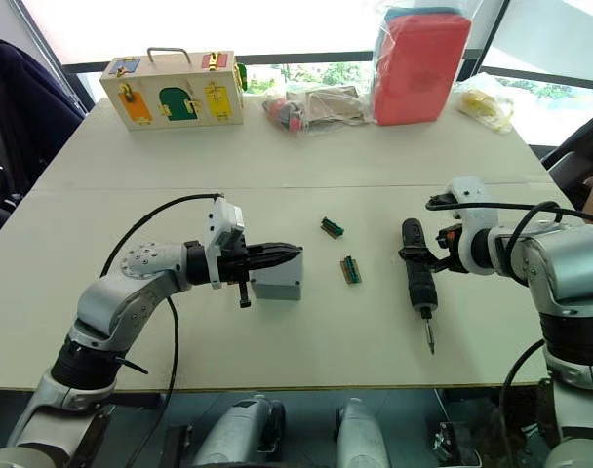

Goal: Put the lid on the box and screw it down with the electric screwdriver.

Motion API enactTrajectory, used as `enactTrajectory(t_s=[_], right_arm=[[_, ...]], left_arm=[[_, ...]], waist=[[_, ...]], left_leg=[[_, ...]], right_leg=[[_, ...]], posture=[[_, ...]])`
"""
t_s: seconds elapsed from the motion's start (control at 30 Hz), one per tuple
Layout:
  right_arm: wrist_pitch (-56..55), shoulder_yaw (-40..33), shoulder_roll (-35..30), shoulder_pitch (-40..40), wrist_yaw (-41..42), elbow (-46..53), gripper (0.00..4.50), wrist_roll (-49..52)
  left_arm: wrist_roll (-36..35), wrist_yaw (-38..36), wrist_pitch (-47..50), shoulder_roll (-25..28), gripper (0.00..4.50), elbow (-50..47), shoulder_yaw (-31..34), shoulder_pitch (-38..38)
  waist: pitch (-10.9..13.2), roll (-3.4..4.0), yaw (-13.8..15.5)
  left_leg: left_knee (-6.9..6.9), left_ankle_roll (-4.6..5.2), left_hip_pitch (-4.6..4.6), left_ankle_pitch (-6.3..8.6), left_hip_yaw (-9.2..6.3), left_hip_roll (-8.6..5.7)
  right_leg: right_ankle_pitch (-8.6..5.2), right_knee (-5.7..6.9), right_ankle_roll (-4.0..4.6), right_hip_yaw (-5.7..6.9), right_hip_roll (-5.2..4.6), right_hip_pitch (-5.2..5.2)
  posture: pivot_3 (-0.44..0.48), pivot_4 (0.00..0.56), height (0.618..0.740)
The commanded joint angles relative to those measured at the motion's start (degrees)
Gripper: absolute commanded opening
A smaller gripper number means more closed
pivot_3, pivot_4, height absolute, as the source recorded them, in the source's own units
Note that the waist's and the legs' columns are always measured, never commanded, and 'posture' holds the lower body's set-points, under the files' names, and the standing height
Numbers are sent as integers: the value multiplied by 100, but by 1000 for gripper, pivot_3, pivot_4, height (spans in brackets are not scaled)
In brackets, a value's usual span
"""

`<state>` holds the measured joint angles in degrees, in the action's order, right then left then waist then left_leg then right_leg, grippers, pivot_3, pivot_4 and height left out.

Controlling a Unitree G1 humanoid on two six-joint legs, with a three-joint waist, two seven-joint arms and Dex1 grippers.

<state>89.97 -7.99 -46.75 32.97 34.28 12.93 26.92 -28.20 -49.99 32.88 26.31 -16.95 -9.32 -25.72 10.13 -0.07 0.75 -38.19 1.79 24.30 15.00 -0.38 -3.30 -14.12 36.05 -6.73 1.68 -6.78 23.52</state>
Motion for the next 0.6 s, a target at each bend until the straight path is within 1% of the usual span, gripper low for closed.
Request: enactTrajectory(t_s=[0.03, 0.17, 0.33, 0.47, 0.6], right_arm=[[253, -155, 15, 82, -50, -294, 4465, 134], [203, 284, -239, 182, -37, -472, 4465, 94], [-165, 902, -646, 258, 105, -764, 4465, -10], [-331, 1147, -807, 342, 200, -874, 4465, -12], [-472, 1510, -983, 174, 355, -834, 4465, -1]], left_arm=[[-69, 107, -100, -104, 0, -293, 75, 11], [-31, 260, -150, -236, 0, -360, 71, 122], [-11, 389, -182, -288, 0, -511, 68, 272], [-19, 487, -238, -336, 0, -557, 92, 378], [15, 558, -285, -401, 0, -560, 32, 392]], waist=[[-2, 0, 3], [-3, -3, -5], [-3, -2, -12], [-2, -2, -4], [-2, -2, 2]], left_leg=[[-1, 2, 0, 1, 0, -5], [-5, 8, 0, 5, 0, -7], [-3, 5, 0, 3, 0, -5], [-3, 6, 0, 3, 2, -5], [-4, 7, 0, 4, 1, -6]], right_leg=[[0, 1, 0, 0, -3, -1], [0, -2, 0, 3, -3, -6], [0, -1, 0, 5, 0, -1], [0, -1, 0, 7, -1, -1], [0, -2, -1, 8, -1, -4]], posture=[[0, 150, 740], [0, 150, 740], [0, 150, 740], [0, 150, 740], [0, 150, 740]])
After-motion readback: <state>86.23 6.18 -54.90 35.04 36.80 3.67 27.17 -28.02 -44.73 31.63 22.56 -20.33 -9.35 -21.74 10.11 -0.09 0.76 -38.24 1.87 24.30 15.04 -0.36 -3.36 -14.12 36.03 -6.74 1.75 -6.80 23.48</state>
